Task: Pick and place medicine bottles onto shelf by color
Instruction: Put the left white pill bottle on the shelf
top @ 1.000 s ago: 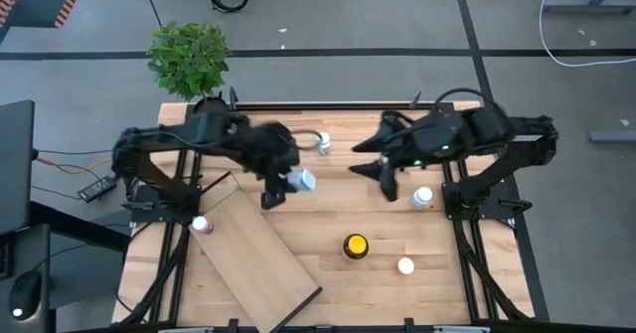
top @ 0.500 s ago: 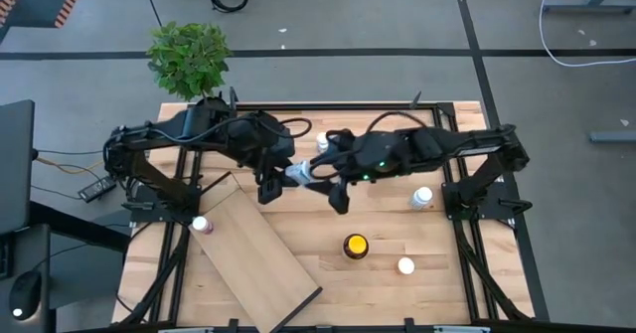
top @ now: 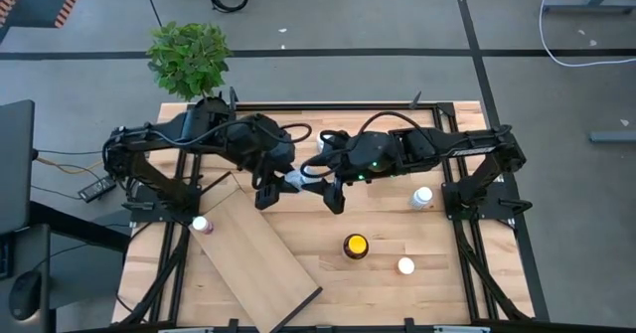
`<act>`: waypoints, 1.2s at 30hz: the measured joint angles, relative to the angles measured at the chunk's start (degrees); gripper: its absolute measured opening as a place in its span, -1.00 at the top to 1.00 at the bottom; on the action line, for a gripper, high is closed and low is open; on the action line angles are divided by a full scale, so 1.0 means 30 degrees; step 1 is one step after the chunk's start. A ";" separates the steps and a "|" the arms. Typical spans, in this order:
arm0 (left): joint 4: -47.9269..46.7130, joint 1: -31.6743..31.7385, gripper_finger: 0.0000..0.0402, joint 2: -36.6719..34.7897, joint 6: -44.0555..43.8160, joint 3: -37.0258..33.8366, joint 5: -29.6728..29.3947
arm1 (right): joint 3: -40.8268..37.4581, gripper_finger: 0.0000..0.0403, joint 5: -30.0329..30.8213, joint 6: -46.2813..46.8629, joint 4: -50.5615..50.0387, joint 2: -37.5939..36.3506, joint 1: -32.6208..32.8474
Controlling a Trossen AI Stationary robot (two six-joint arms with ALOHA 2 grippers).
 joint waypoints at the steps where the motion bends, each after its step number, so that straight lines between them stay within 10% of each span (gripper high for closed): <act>1: -0.0012 -0.0026 0.07 0.0000 0.0001 0.0000 0.0008 | 0.0000 -0.49 -0.0097 -0.0017 0.0000 0.0000 0.0000; 17: 0.0745 -0.0019 0.08 0.0007 0.0358 -0.0029 0.0110 | 0.0007 0.09 -0.1204 0.0541 0.0160 -0.0036 0.0000; 36: 0.0685 0.1767 -0.25 -0.2719 0.0361 0.0005 0.0118 | -0.0007 0.11 0.0874 0.1275 0.0943 -0.1142 -0.0446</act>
